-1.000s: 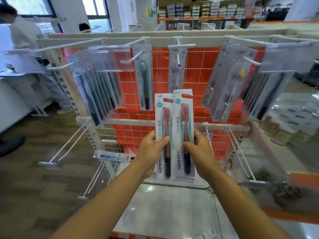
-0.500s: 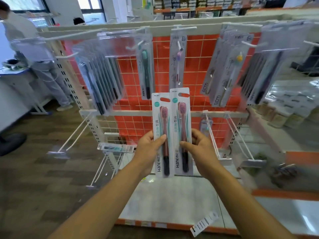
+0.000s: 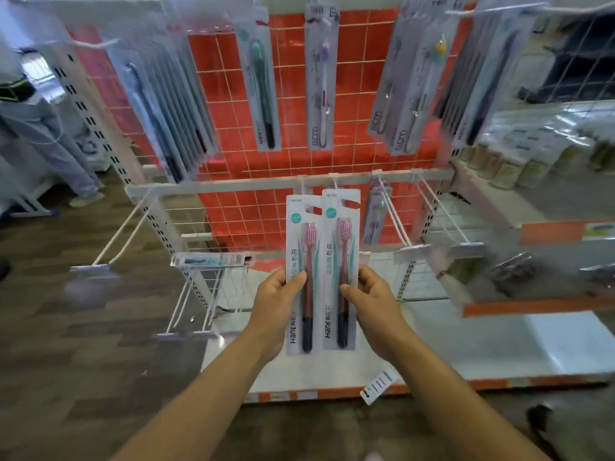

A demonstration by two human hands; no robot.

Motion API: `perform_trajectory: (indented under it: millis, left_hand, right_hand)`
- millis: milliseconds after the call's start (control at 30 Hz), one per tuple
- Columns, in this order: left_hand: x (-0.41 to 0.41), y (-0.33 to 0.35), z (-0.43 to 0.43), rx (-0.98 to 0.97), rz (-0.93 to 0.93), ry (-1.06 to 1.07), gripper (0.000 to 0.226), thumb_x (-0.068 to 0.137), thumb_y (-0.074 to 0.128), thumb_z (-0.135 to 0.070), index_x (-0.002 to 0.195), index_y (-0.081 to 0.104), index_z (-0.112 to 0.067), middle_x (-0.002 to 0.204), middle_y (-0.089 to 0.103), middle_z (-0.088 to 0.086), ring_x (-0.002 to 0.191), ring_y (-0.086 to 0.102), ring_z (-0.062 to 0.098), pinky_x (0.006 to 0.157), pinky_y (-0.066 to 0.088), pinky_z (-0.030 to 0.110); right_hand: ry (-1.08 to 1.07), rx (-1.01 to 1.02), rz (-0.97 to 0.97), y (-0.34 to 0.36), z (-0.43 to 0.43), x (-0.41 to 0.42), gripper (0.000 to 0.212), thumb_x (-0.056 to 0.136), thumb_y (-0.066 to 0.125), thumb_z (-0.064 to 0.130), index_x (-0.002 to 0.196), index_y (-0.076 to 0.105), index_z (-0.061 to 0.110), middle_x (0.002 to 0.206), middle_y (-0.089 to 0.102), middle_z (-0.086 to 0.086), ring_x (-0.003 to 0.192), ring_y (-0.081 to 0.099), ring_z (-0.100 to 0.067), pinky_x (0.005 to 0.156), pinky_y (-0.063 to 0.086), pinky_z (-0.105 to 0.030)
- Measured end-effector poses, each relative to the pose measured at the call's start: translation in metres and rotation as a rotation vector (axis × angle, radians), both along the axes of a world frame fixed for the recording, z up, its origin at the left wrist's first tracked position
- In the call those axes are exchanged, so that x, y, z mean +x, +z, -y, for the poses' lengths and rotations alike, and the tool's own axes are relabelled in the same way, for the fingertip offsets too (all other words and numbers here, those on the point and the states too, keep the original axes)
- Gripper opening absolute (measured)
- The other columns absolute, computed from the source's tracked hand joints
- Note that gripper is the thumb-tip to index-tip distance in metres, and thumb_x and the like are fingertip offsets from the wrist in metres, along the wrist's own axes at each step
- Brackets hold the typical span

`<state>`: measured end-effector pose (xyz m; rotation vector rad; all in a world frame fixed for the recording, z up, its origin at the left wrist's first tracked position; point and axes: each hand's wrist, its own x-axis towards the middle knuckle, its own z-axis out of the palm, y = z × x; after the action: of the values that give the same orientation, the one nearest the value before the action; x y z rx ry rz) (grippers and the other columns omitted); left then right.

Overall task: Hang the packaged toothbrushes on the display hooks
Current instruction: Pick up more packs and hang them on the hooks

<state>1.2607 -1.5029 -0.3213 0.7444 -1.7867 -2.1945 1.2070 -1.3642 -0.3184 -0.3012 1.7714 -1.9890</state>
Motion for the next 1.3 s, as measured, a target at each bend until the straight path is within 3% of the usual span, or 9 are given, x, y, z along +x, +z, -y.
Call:
perform_trajectory:
  millis: [133, 233, 433, 567, 667, 733, 800, 1033, 1300]
  left_hand:
    - [0.007, -0.027, -0.012, -0.014, 0.040, -0.001, 0.016, 0.099, 0.053, -0.015, 0.104, 0.068, -0.015, 0.098, 0.075, 0.004, 0.094, 0.072, 0.022, 0.084, 0.058, 0.043]
    - [0.007, -0.052, -0.017, -0.043, 0.060, -0.012, 0.017, 0.098, 0.054, -0.016, 0.105, 0.069, -0.018, 0.098, 0.075, 0.002, 0.094, 0.072, 0.020, 0.083, 0.059, 0.041]
    - [-0.005, -0.113, -0.028, -0.128, 0.077, -0.009, 0.015, 0.097, 0.054, -0.015, 0.099, 0.067, -0.024, 0.096, 0.073, -0.001, 0.091, 0.071, 0.018, 0.080, 0.059, 0.033]
    - [-0.020, -0.149, -0.031, -0.160, 0.056, -0.006, 0.016, 0.096, 0.055, -0.015, 0.091, 0.065, -0.027, 0.084, 0.072, -0.011, 0.077, 0.070, 0.004, 0.063, 0.055, 0.017]
    - [-0.036, -0.179, -0.026, -0.178, 0.059, 0.002, 0.014, 0.096, 0.056, -0.016, 0.094, 0.066, -0.026, 0.086, 0.073, -0.010, 0.077, 0.070, 0.004, 0.063, 0.055, 0.016]
    - [-0.049, -0.198, -0.021, -0.182, 0.048, -0.004, 0.013, 0.097, 0.055, -0.019, 0.098, 0.067, -0.024, 0.093, 0.074, -0.004, 0.082, 0.071, 0.010, 0.067, 0.057, 0.020]
    - [-0.063, -0.215, -0.013, -0.187, 0.016, -0.015, 0.014, 0.097, 0.055, -0.019, 0.100, 0.068, -0.023, 0.092, 0.075, -0.004, 0.084, 0.072, 0.012, 0.067, 0.057, 0.020]
    - [-0.109, -0.253, 0.016, -0.308, -0.143, 0.017, 0.015, 0.095, 0.058, -0.017, 0.101, 0.068, -0.027, 0.090, 0.074, -0.012, 0.086, 0.071, 0.008, 0.074, 0.057, 0.023]
    - [-0.128, -0.273, 0.036, -0.396, -0.340, -0.041, 0.014, 0.095, 0.057, -0.011, 0.098, 0.068, -0.018, 0.089, 0.075, -0.008, 0.086, 0.071, 0.009, 0.073, 0.058, 0.022]
  right_hand:
    - [0.007, 0.094, -0.024, -0.025, -0.011, 0.008, 0.033, 0.089, 0.052, -0.009, 0.101, 0.060, 0.021, 0.099, 0.069, -0.004, 0.086, 0.069, -0.005, 0.068, 0.055, -0.020]
    - [0.006, 0.148, -0.032, -0.051, -0.016, 0.007, 0.040, 0.086, 0.055, -0.011, 0.100, 0.059, 0.026, 0.096, 0.069, 0.004, 0.086, 0.068, 0.000, 0.067, 0.055, -0.018]
    - [-0.022, 0.237, -0.008, -0.117, -0.021, -0.002, 0.035, 0.088, 0.061, -0.002, 0.102, 0.059, 0.030, 0.098, 0.068, 0.011, 0.089, 0.067, 0.003, 0.077, 0.058, -0.022]
    - [-0.028, 0.260, 0.015, -0.158, -0.018, -0.020, 0.040, 0.087, 0.061, -0.003, 0.102, 0.057, 0.034, 0.100, 0.068, 0.012, 0.093, 0.067, -0.006, 0.076, 0.057, -0.023]
    - [-0.043, 0.234, 0.006, -0.187, -0.014, -0.036, 0.045, 0.085, 0.058, -0.012, 0.098, 0.059, 0.031, 0.092, 0.070, 0.014, 0.088, 0.068, -0.001, 0.068, 0.056, -0.018]
    - [-0.043, 0.213, -0.011, -0.204, -0.009, -0.047, 0.043, 0.085, 0.056, -0.013, 0.099, 0.061, 0.027, 0.090, 0.072, 0.012, 0.089, 0.068, 0.000, 0.070, 0.057, -0.019]
    - [-0.043, 0.185, -0.045, -0.219, -0.003, -0.062, 0.038, 0.088, 0.056, -0.010, 0.101, 0.062, 0.026, 0.090, 0.073, 0.010, 0.089, 0.068, -0.002, 0.075, 0.058, -0.022]
    - [-0.067, 0.100, -0.223, -0.252, 0.021, -0.108, 0.028, 0.094, 0.055, 0.002, 0.099, 0.060, 0.030, 0.094, 0.069, 0.011, 0.084, 0.067, 0.004, 0.065, 0.053, -0.013]
    - [-0.090, -0.007, -0.376, -0.282, 0.034, -0.134, 0.029, 0.091, 0.059, 0.004, 0.098, 0.061, 0.032, 0.097, 0.070, 0.009, 0.089, 0.068, -0.003, 0.077, 0.058, -0.025]
